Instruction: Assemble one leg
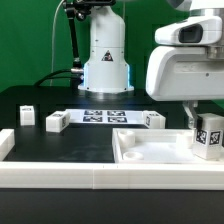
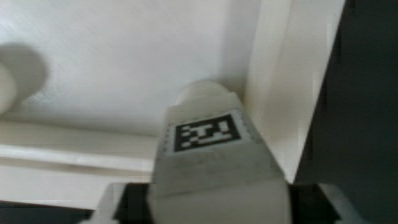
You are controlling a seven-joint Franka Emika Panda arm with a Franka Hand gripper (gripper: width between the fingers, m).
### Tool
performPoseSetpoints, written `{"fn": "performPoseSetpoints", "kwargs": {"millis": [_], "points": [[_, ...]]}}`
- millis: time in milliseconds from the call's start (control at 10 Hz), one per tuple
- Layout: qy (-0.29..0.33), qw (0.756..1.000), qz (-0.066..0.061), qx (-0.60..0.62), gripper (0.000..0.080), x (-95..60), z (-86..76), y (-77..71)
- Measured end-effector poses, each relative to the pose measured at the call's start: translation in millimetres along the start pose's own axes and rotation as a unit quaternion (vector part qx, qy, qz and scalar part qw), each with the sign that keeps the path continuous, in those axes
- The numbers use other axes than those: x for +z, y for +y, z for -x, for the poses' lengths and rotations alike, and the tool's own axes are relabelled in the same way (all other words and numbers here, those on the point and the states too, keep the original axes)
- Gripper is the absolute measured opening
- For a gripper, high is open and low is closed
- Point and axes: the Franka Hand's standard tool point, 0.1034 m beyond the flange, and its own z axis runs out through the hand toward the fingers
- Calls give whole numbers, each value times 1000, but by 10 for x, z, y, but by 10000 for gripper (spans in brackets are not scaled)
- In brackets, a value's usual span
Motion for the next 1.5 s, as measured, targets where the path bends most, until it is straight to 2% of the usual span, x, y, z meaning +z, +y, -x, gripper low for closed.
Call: {"fn": "performPoseSetpoints", "kwargs": {"millis": [200, 500, 700, 1100, 1300, 1400, 1500], "points": [[1, 995, 0, 98, 291, 1, -1, -3], [0, 959, 0, 284, 291, 0, -2, 13], [0, 923, 0, 384, 291, 4, 1, 16], [-10, 811, 5, 585, 292, 15, 41, 6], [-13, 773, 1, 634, 292, 16, 41, 6], [-13, 773, 0, 634, 292, 16, 39, 3], [-10, 790, -2, 613, 470, 13, 29, 5]]}}
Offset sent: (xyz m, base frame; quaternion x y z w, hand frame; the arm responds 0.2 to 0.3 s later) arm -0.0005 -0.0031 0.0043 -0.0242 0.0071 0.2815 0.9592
